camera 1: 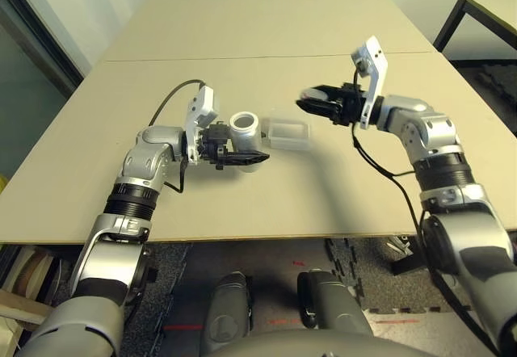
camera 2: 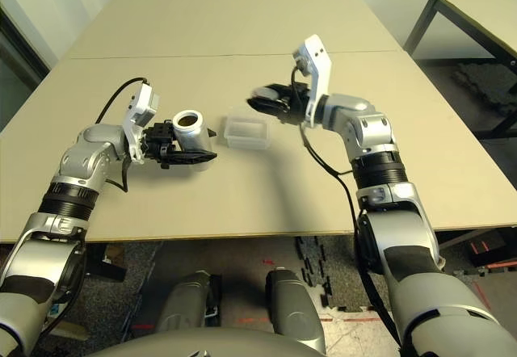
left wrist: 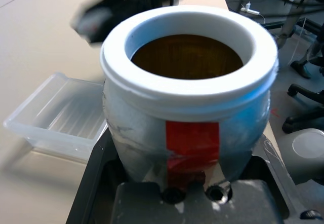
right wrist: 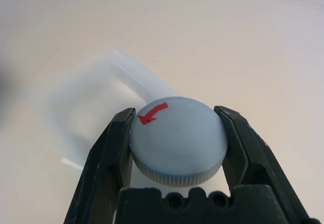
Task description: Pour the medicine from the bottle into the box.
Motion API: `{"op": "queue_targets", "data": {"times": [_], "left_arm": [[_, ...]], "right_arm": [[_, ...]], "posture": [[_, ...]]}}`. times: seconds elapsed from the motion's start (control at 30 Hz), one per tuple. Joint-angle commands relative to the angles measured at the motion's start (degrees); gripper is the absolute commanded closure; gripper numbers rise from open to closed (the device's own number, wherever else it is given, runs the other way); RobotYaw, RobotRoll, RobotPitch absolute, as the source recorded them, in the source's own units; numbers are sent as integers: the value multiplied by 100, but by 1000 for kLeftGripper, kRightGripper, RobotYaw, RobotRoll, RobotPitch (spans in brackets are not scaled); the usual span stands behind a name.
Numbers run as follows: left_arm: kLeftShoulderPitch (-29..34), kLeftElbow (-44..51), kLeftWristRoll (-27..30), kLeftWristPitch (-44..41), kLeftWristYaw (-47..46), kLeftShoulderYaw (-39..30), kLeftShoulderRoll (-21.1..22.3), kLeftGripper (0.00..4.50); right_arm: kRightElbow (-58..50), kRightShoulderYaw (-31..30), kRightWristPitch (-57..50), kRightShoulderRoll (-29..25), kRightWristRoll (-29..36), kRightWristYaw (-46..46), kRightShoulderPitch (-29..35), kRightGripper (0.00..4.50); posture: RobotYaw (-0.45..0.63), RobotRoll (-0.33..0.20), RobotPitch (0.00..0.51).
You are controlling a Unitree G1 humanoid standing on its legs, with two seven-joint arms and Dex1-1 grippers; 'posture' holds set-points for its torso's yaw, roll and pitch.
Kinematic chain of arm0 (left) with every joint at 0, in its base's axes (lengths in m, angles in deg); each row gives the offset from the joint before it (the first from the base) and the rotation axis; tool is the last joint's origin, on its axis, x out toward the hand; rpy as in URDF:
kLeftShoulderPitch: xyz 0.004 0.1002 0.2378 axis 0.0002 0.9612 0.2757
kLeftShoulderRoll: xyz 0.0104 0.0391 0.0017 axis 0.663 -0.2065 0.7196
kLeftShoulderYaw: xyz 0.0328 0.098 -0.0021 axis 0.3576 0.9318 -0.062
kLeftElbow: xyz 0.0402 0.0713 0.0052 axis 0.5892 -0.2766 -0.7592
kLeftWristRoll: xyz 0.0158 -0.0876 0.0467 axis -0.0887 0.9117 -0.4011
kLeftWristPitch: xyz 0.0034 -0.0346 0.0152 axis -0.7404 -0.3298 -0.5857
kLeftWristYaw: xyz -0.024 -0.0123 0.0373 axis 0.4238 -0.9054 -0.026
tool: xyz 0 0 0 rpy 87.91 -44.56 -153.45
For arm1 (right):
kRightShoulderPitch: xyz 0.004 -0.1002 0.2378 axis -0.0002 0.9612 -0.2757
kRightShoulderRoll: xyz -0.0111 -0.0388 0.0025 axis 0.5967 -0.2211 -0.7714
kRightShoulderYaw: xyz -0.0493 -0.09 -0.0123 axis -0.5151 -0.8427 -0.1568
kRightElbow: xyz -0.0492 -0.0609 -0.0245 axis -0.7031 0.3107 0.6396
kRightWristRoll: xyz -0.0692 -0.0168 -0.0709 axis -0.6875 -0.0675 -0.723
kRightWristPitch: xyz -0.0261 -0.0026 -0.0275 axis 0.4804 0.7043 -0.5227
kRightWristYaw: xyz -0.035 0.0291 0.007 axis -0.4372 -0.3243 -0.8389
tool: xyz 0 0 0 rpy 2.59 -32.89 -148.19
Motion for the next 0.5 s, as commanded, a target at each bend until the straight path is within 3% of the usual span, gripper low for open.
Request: {"op": "queue_targets", "data": {"times": [0.03,0.27,0.43,0.5], "left_arm": [[-148,-165,-115,178,-71,6,-38,1895],[-330,-408,-153,491,-361,-106,-143,1895],[-471,-552,-313,838,-656,-131,-174,1895],[-554,-651,-433,1035,-804,-112,-195,1895]], "right_arm": [[849,-28,885,9,-472,566,69,1894],[1732,145,1362,157,-620,946,-18,1894],[1723,140,1268,163,-657,750,-103,224],[1630,177,1189,137,-631,625,-132,0]], "posture": [[-57,0,81],[-53,0,79],[-51,0,79],[-52,0,79]]}}
